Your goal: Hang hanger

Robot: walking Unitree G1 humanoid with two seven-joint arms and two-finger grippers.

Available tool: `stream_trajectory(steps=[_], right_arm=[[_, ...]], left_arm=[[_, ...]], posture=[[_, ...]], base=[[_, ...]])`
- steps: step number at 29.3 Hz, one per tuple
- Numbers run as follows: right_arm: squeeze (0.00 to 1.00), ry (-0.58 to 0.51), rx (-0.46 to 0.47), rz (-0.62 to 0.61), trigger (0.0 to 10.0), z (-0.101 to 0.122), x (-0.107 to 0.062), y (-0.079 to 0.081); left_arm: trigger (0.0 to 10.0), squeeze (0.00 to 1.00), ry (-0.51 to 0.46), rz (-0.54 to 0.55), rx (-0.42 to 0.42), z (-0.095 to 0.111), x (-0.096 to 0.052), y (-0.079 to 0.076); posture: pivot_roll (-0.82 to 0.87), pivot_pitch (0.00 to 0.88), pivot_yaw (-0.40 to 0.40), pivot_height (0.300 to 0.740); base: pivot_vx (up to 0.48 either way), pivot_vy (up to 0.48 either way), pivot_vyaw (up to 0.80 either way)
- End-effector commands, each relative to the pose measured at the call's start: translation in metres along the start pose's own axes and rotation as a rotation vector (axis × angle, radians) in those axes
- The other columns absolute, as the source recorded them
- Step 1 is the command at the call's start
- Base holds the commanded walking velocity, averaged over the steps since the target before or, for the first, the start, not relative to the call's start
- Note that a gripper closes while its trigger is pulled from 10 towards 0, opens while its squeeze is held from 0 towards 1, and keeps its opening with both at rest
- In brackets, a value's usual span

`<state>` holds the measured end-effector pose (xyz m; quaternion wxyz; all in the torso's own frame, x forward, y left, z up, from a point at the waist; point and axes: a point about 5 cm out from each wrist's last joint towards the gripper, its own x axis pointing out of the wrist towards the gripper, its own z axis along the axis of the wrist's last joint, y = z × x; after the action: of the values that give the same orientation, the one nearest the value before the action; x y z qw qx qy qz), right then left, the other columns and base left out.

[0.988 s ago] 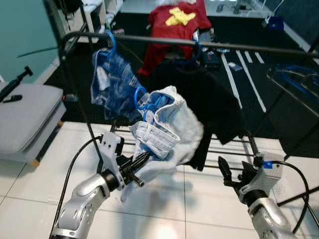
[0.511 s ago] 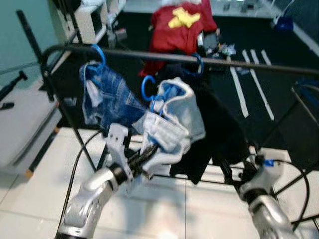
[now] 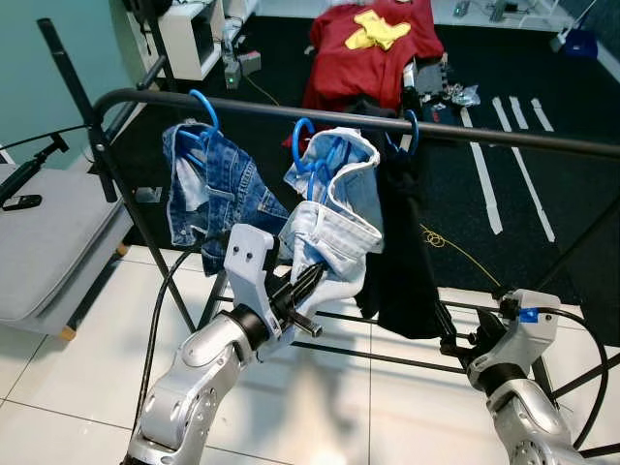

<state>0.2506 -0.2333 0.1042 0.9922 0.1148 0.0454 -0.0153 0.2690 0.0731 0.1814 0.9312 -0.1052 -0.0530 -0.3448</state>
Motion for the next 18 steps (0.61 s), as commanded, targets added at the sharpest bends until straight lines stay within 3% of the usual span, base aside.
stream_trajectory(steps=[1, 3, 6, 11, 12, 14, 15, 18], right_arm=[[0.0, 0.023, 0.012, -0.002, 10.0, -0.006, -0.002, 0.0], [0.0, 0.023, 0.013, -0.002, 10.0, -0.006, -0.002, 0.0], [0.0, 0.021, 0.017, -0.002, 10.0, -0.006, -0.001, 0.001], [0.0, 0.02, 0.018, -0.003, 10.0, -0.006, -0.001, 0.001], [0.0, 0.02, 0.016, -0.004, 10.0, -0.006, -0.001, 0.001], [0.0, 0.02, 0.016, -0.004, 10.0, -0.006, -0.001, 0.001], [0.0, 0.02, 0.015, -0.005, 10.0, -0.006, 0.0, 0.001], [0.0, 0.02, 0.014, -0.007, 10.0, -0.006, 0.0, 0.0]], left_arm=[[10.0, 0.0, -0.083, -0.033, 0.015, 0.018, 0.002, -0.008], [10.0, 0.0, -0.081, -0.052, 0.029, 0.019, 0.003, -0.011], [10.0, 0.0, -0.036, -0.043, 0.169, 0.017, 0.018, -0.014], [10.0, 0.0, -0.027, -0.027, 0.19, 0.015, 0.023, -0.014], [10.0, 0.0, 0.005, 0.034, 0.198, 0.01, 0.033, -0.007], [10.0, 0.0, 0.005, 0.034, 0.198, 0.01, 0.033, -0.007], [10.0, 0.0, 0.026, 0.094, 0.199, 0.006, 0.042, -0.001], [10.0, 0.0, 0.056, 0.16, 0.205, 0.003, 0.05, 0.006]], posture=[[-0.04, 0.144, 0.02, 0.74], [-0.04, 0.144, 0.022, 0.74], [-0.04, 0.14, 0.021, 0.74], [-0.04, 0.14, 0.021, 0.74], [-0.05, 0.137, 0.024, 0.74], [-0.05, 0.137, 0.024, 0.74], [-0.05, 0.137, 0.025, 0.74], [-0.05, 0.137, 0.025, 0.74]], base=[[0.0, 0.0, 0.0], [0.0, 0.0, 0.0], [0.0, 0.0, 0.0], [0.0, 0.0, 0.0], [0.0, 0.0, 0.0], [0.0, 0.0, 0.0], [0.0, 0.0, 0.0], [0.0, 0.0, 0.0]])
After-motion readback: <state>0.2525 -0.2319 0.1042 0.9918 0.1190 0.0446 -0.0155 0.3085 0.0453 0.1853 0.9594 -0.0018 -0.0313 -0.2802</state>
